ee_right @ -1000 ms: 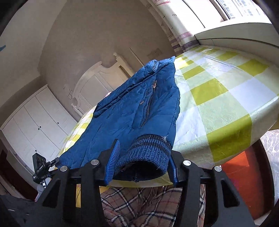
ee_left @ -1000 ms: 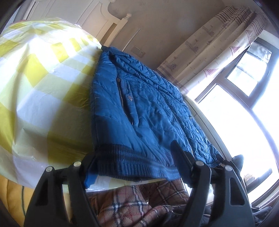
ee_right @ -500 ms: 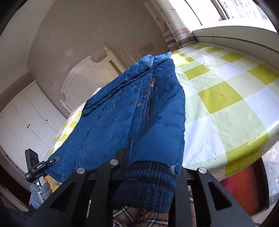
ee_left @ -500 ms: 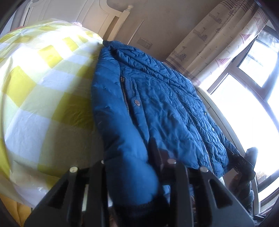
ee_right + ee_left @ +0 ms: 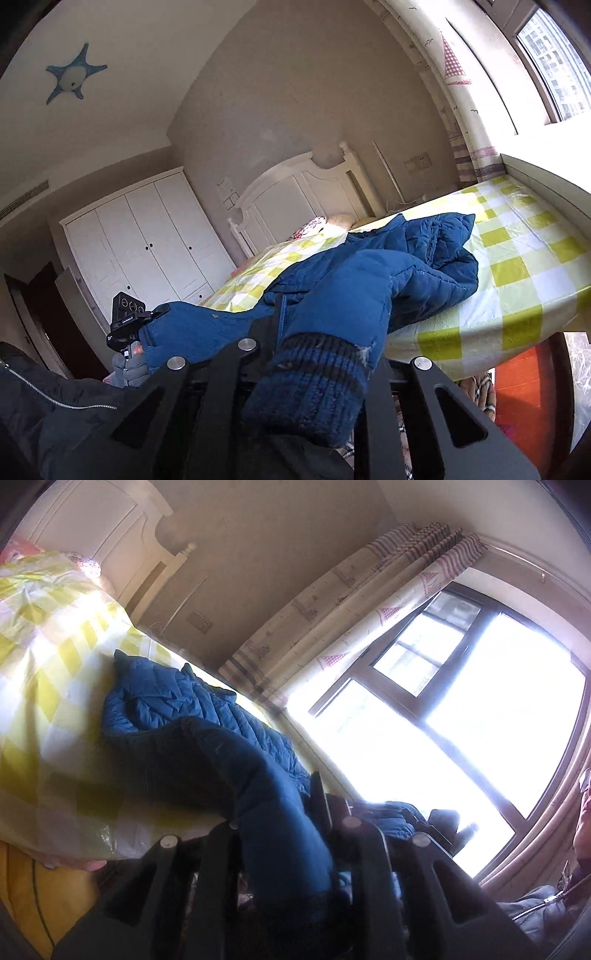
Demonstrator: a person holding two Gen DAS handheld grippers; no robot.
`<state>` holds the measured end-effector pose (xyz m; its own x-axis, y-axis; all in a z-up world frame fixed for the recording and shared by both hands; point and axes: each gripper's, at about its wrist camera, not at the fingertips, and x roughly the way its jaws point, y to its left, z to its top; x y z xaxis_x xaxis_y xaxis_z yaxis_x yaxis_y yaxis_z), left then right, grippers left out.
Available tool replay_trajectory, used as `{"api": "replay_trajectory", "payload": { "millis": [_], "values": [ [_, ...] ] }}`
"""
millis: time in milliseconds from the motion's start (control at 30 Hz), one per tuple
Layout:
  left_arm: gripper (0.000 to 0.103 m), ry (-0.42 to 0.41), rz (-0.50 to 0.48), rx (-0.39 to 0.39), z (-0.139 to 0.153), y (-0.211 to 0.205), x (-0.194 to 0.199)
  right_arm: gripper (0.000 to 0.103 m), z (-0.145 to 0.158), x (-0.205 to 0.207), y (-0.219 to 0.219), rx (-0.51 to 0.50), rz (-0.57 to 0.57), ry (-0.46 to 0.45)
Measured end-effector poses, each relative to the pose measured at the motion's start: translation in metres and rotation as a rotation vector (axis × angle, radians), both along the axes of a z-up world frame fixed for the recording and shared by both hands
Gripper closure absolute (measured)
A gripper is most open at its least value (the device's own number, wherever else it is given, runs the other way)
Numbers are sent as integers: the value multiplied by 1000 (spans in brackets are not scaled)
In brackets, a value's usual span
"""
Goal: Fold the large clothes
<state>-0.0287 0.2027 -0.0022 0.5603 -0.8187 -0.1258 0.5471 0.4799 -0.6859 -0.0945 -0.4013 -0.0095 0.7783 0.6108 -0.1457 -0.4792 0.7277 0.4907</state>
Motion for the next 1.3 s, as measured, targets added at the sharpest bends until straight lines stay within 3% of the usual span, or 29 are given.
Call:
{"api": "replay_trajectory", "payload": {
  "millis": [133,200,267,300,367,400,433,467,567,667,800,833,900,967,1033,1133,1300],
  "values": [
    [83,104,14,-174,17,4,86,87,43,72,-1,34,-26,6],
    [80,165,76,-189,24,-1,146,87,57,129,-6,73,-68,61],
    [79,243,143,-148,22,-15,211,87,54,197,-15,132,-137,171],
    [77,299,177,-132,14,-24,247,81,47,231,-19,150,-161,226],
    [76,448,242,-91,-11,-33,305,55,24,290,-26,216,-164,346],
    [73,531,272,-77,-27,-34,326,29,7,308,-32,260,-171,399],
    [71,602,289,-73,-44,-33,343,19,-7,320,-39,311,-179,421],
    [65,634,295,-87,-61,-30,353,19,-18,326,-46,363,-165,403],
    [60,587,292,-78,-78,-20,366,19,-35,325,-65,429,-147,313],
    [57,540,233,-15,-75,-21,375,19,-41,329,-72,289,-199,323],
    [40,430,183,65,-51,-25,376,20,-39,345,-65,122,-200,353],
    [35,403,177,59,-41,-27,377,20,-35,350,-61,61,-208,353],
    [9,339,180,26,-26,-24,376,20,-31,364,-53,-60,-227,371],
    [3,290,193,-14,-13,-15,378,20,-37,385,-50,-121,-216,444],
    [3,314,222,-49,-8,-4,388,20,-51,409,-48,-169,-224,541],
    [3,357,265,74,-9,-3,406,20,-75,430,-48,-166,-196,612],
    [3,399,206,303,-39,-22,425,26,-81,422,-40,-183,-213,554]
  ]
}}
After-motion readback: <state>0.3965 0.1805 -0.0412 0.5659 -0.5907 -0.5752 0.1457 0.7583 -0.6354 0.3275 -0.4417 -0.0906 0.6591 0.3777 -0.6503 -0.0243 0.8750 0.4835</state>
